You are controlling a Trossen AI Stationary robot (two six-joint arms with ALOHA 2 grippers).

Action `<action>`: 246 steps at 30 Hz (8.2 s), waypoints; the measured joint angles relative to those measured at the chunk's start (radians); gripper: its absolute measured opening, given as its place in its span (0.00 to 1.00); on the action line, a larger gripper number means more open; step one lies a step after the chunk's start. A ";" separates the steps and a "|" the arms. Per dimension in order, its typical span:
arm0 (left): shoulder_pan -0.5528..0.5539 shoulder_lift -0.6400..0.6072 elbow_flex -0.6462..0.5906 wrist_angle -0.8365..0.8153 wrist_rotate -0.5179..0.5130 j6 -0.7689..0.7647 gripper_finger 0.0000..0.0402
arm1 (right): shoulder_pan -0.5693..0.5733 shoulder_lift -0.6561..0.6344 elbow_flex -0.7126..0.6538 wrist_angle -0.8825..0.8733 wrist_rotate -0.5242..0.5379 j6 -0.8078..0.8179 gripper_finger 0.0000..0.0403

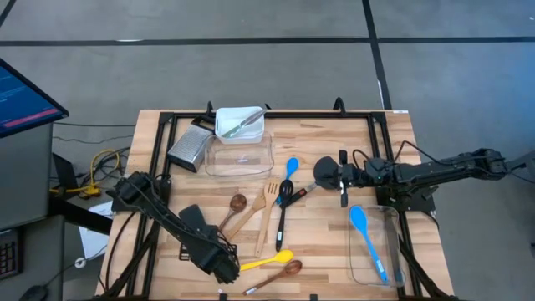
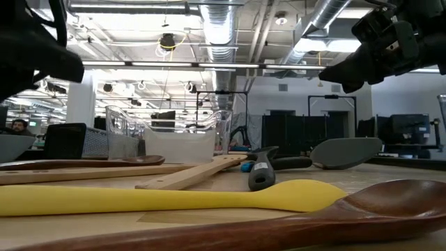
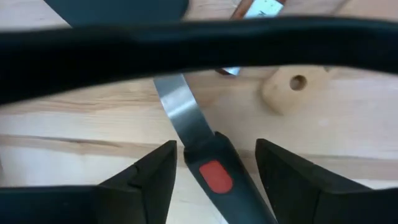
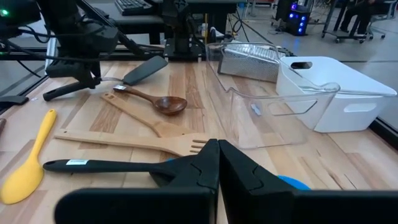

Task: Pick & Place Kitchen Items
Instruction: Put the left solid turner spatula into the top transparent bin, then put the top wooden spoon into the bottom transparent bin

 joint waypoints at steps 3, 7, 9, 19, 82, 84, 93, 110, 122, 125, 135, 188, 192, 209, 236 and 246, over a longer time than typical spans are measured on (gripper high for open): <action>-0.001 0.018 0.000 0.000 -0.001 0.000 0.53 | 0.000 0.000 0.000 -0.002 0.000 0.000 0.00; -0.001 0.047 0.001 0.003 -0.007 0.000 0.52 | 0.000 0.000 0.000 -0.002 0.000 0.000 0.00; -0.002 0.057 0.004 0.004 -0.013 0.004 0.52 | 0.000 0.000 0.000 -0.001 0.000 0.000 0.00; -0.016 0.064 0.003 0.016 -0.043 0.011 0.36 | 0.000 0.000 0.000 -0.001 0.000 0.000 0.00; -0.012 -0.510 0.000 0.010 -1.065 1.127 0.19 | 0.000 0.000 0.000 0.076 0.001 0.034 0.00; 0.034 -0.524 0.000 0.010 -1.098 1.267 0.19 | 0.000 0.000 0.000 0.097 0.001 0.034 0.00; 0.316 -0.572 0.000 0.011 -1.211 1.667 0.18 | 0.000 0.000 0.000 0.208 0.001 0.048 0.00; 0.678 -0.705 -0.474 0.859 -0.802 2.247 0.18 | 0.000 0.000 0.000 0.233 0.028 0.069 0.00; 0.926 -0.788 -0.633 1.067 -0.472 2.213 0.17 | 0.008 0.000 0.000 0.209 0.027 0.087 0.00; 0.946 -0.767 -0.676 1.080 -0.468 2.171 0.14 | 0.007 0.000 0.000 0.192 0.028 0.082 0.00; 0.945 -0.689 -0.795 1.289 -0.468 2.134 0.12 | 0.005 0.000 0.000 0.179 0.030 0.035 0.00; 0.941 -0.539 -0.894 1.402 -0.367 1.997 0.47 | -0.015 0.000 0.000 0.178 0.036 0.026 0.00; 0.941 -0.542 -0.894 1.455 -0.365 1.998 0.49 | -0.015 0.000 0.000 0.178 0.036 0.026 0.00; 0.941 -0.898 -0.894 1.458 -0.095 1.995 0.50 | -0.015 0.000 0.000 0.178 0.036 0.025 0.00; 0.487 -1.047 -0.894 1.529 0.049 1.972 0.35 | -0.015 0.000 0.000 0.178 0.035 0.026 0.00; 0.483 -1.047 -0.894 1.535 0.046 1.980 0.35 | 0.001 0.000 0.000 0.178 0.027 0.026 0.00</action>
